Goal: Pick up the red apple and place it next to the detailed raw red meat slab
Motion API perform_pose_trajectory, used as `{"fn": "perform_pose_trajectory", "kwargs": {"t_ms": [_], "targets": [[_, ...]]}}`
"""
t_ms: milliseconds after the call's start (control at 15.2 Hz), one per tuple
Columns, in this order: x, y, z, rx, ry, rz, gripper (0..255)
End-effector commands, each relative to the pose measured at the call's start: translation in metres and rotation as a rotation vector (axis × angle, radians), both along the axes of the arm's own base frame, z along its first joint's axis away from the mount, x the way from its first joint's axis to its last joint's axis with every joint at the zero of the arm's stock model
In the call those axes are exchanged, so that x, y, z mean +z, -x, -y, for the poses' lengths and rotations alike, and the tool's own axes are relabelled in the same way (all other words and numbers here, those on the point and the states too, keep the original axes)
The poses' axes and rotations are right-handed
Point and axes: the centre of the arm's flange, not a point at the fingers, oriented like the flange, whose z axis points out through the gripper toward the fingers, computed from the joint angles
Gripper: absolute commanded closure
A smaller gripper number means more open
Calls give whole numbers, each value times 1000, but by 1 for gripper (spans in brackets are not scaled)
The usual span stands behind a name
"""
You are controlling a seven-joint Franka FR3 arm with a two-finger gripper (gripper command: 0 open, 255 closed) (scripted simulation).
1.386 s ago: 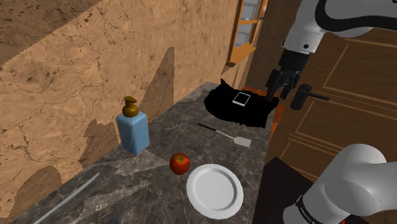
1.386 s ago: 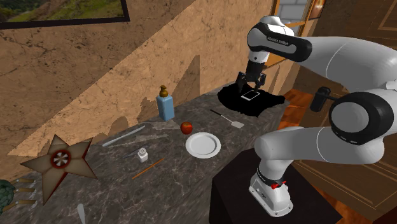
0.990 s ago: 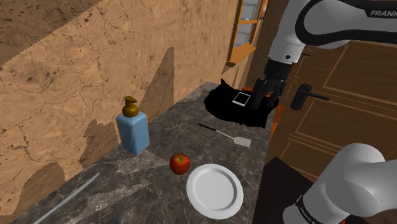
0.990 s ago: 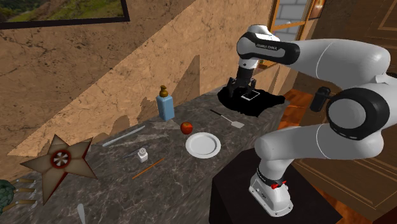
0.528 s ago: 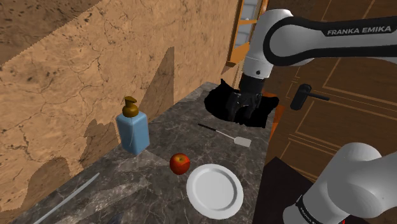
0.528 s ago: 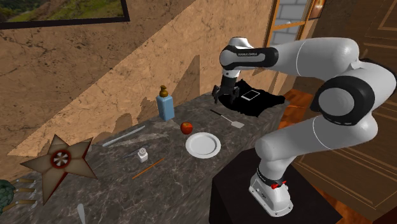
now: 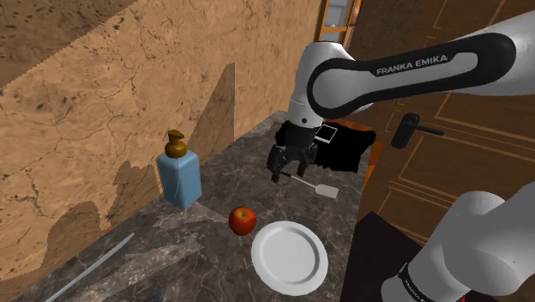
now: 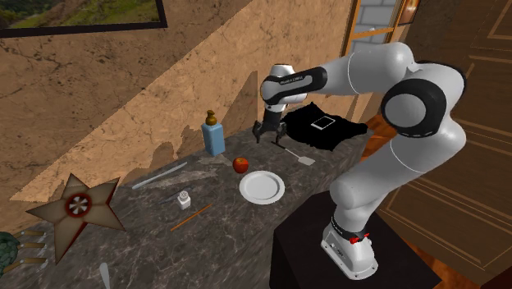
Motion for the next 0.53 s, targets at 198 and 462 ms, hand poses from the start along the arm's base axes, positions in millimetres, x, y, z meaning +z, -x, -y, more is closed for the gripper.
{"fn": "perform_pose_trajectory", "kwargs": {"t_ms": [198,462], "targets": [[-38,-26,-47,3,-11,-9,0],[-67,-46,-86,7,-18,-16,0]]}}
